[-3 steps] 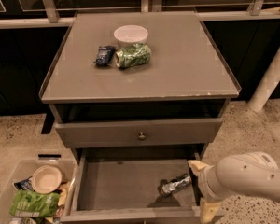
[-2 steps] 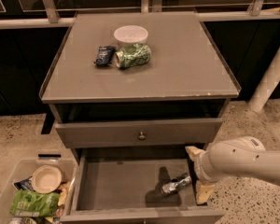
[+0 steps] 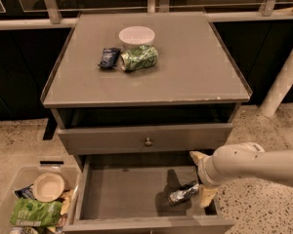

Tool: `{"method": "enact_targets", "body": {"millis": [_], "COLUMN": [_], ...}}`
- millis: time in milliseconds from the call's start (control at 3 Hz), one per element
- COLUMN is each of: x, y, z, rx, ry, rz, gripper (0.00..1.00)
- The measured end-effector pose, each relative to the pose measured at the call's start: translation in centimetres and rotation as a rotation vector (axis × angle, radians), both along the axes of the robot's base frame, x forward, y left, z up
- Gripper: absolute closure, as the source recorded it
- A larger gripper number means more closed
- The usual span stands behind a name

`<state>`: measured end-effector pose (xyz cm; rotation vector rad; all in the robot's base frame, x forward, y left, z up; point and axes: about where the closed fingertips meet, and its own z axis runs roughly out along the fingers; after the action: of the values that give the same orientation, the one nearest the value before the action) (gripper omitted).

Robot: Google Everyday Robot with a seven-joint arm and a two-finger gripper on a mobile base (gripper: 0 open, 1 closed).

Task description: Pick redbull can from middle drawer and place on counter

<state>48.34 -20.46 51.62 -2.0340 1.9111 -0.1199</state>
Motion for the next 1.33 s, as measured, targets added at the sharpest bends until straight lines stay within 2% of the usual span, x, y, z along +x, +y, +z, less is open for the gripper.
{"method": "enact_targets", "body": {"millis": [333, 667, 1000, 1333], "x": [2.8, 3.7, 1.8, -1.3], "y": [1.5, 3.0, 3.1, 2.5], "z": [-4.6, -8.2, -9.5, -10.2], "rx": [0.015, 0.032, 0.054, 0.063], "ry": [0.024, 0.067, 0.087, 0.121], "rz": [0.016, 0.053, 0.074, 0.081], "gripper": [0.00, 0.00, 0.00, 0.00]}}
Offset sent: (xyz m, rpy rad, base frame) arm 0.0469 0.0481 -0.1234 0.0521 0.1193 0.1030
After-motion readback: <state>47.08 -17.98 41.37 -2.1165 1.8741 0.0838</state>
